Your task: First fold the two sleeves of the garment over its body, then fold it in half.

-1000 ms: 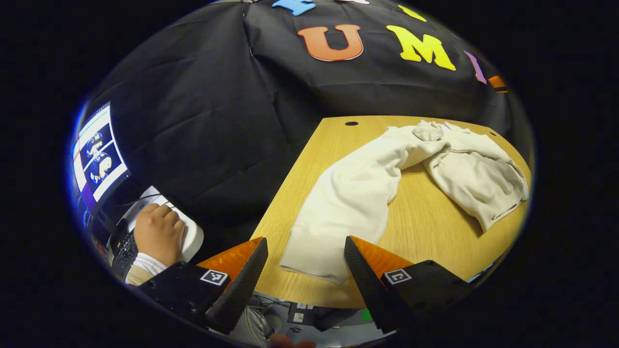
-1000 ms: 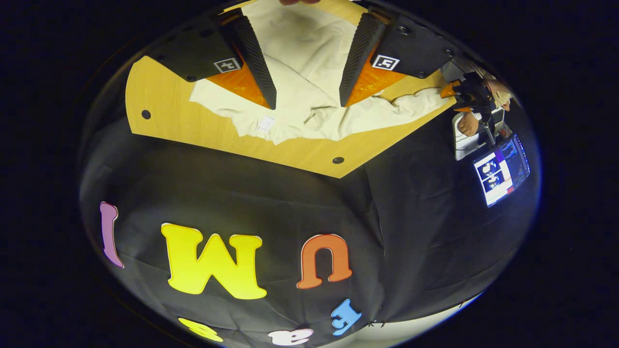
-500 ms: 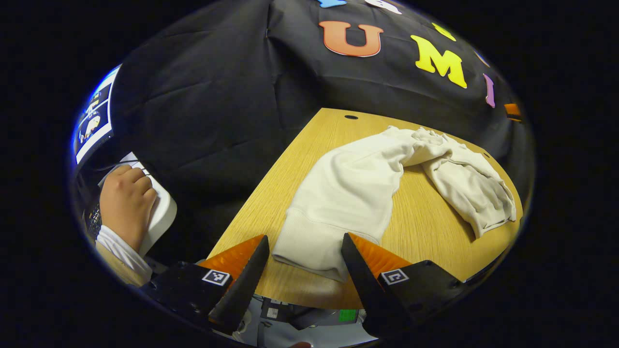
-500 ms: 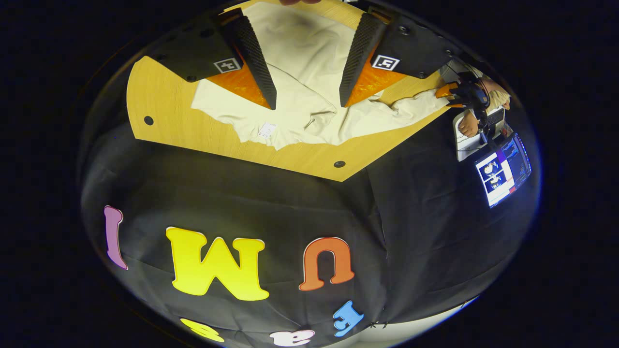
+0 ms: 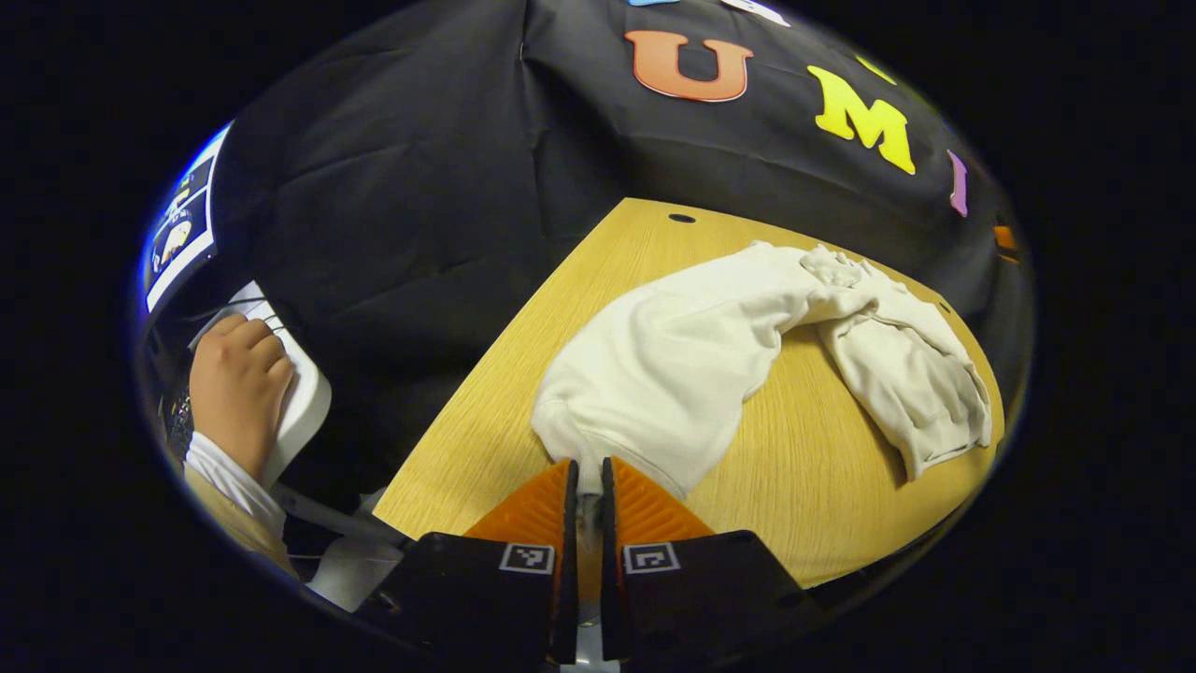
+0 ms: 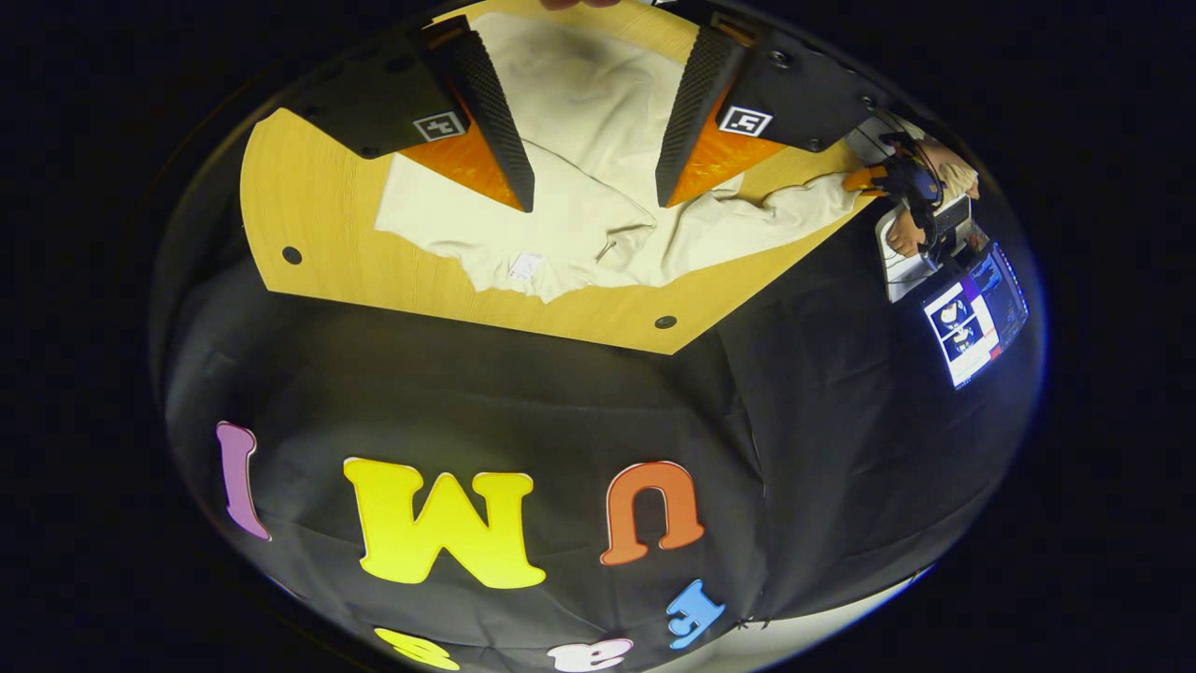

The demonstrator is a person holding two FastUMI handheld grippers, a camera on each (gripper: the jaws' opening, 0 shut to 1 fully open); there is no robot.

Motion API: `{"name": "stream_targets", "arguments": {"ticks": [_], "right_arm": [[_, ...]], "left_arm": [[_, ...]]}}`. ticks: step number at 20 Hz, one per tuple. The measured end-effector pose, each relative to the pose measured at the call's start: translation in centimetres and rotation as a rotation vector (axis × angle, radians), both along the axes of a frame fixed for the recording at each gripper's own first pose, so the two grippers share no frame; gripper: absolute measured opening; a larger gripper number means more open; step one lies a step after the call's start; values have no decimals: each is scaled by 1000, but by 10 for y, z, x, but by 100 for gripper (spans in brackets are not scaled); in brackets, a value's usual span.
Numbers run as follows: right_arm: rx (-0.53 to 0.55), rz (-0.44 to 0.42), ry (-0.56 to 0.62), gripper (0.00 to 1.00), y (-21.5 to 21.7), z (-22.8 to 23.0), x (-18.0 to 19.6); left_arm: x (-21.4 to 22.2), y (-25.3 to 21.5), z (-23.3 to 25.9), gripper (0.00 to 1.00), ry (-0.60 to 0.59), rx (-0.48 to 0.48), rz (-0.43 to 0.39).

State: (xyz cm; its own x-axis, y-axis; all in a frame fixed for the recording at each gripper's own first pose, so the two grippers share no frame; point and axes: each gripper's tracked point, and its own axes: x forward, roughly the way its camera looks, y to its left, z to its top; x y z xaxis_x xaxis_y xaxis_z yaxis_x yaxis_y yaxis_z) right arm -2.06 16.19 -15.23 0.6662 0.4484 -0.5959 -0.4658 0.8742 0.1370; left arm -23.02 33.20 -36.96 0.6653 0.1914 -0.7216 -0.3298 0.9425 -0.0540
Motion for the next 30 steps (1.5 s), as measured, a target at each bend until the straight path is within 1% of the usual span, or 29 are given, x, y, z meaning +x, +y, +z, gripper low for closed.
{"name": "stream_targets", "arguments": {"ticks": [1,2,3,4,6,8,10,14,15,16,19,23,26,27,30], "right_arm": [[1,-3,2,83,-2,-1,-1],[9,-3,2,83,-3,1,-2],[14,-4,0,79,-4,2,-1],[18,-5,-4,83,-5,2,-1],[33,-12,-6,83,-9,4,1],[47,-27,-7,83,-14,7,-1],[43,-46,-19,83,-24,6,2],[92,-87,-11,83,-43,11,4],[104,-96,-19,79,-48,15,6],[116,-106,-27,83,-53,19,7],[146,-129,-41,84,-74,28,8],[192,-191,-64,85,-109,41,10],[195,-262,-91,85,-141,48,7],[200,-284,-102,87,-152,52,7],[213,-347,-136,88,-180,64,2]], "left_arm": [[1,-5,2,11,7,-38,2],[2,-8,5,7,5,-53,6],[4,-7,10,6,-1,-38,4],[5,-8,16,4,-6,-20,-6],[9,-16,27,4,-18,-10,-20],[18,-28,46,4,-51,-28,-22],[33,-38,70,3,-94,-36,-24],[70,-58,113,3,-177,-56,-43],[82,-63,127,3,-205,-64,-53],[93,-68,141,3,-230,-64,-63],[123,-83,174,3,-281,-53,-119],[165,-118,222,4,-366,-77,-197],[197,-156,257,3,-420,-94,-288],[208,-170,268,3,-437,-93,-323],[238,-219,288,3,-459,-92,-448]]}}
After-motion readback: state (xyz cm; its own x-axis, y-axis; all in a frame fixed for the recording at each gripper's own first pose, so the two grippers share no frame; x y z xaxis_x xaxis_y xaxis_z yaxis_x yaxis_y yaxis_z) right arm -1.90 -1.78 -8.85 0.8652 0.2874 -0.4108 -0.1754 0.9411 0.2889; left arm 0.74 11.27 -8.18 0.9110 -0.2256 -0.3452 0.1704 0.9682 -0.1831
